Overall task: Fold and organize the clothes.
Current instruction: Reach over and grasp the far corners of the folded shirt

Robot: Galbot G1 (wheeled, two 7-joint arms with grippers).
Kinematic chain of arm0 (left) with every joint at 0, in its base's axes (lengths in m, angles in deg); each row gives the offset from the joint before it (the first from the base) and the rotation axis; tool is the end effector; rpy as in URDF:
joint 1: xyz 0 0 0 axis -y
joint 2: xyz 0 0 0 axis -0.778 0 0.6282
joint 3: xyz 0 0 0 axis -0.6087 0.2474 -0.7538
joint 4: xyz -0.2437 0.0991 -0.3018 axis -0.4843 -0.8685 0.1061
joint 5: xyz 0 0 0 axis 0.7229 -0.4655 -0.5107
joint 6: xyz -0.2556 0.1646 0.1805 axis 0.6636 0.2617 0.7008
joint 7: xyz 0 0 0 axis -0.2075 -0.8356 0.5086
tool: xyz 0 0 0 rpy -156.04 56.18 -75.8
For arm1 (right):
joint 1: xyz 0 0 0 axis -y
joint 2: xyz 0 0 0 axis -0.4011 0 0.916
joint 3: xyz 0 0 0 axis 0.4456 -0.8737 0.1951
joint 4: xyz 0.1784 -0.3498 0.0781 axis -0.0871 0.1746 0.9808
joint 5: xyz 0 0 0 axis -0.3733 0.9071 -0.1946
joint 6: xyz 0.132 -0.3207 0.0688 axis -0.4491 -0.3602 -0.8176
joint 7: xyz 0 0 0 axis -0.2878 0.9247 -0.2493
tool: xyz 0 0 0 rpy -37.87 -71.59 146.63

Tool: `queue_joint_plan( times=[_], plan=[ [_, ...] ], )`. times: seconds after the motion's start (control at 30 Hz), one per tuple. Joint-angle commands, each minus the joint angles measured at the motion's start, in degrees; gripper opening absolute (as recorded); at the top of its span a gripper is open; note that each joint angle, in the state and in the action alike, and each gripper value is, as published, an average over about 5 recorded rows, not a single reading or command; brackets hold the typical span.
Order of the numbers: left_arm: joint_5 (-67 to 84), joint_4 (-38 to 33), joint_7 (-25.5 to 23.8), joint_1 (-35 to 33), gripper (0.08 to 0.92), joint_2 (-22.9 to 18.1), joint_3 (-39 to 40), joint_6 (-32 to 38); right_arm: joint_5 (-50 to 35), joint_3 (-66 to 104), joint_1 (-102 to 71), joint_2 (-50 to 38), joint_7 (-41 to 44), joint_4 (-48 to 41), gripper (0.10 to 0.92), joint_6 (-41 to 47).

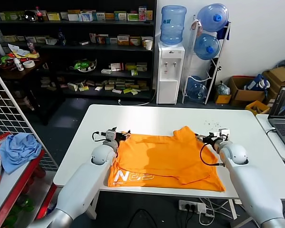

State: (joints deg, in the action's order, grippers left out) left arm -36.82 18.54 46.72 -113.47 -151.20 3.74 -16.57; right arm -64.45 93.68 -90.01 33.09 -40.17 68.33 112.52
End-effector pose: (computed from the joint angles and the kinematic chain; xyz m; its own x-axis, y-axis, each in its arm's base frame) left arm 0.5117 -0.0089 -0.3973 -0.8847 0.1508 0.4412 0.2000 0.9775 0.0671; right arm 0.4924 -0.1760 -0.3701 -0.8028 -0.1104 0.5859 -0.1182 0.9927 0.0250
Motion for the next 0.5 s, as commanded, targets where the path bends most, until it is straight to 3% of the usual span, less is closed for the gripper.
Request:
queue_joint_plan(
  times=[0.03, 0.23, 0.5],
  plan=[
    [0.03, 7.67, -0.67, 3.38, 0.823, -1.15, -0.14, -0.73, 1.81, -1.99, 3.71, 3.51, 2.66, -6.33, 0.823, -0.22],
    [0.96, 6.11, -0.93, 2.13, 0.796, -0.95, -0.14, -1.38, 2.11, -2.67, 4.13, 4.31, 2.08, -6.53, 0.723, -0.17],
    [2.04, 3.45, -0.89, -0.33, 0.577, -0.39, -0.52, -2.22, 1.87, -2.8, 3.56, 3.96, 1.23, -5.75, 0.49, -0.01]
  ],
)
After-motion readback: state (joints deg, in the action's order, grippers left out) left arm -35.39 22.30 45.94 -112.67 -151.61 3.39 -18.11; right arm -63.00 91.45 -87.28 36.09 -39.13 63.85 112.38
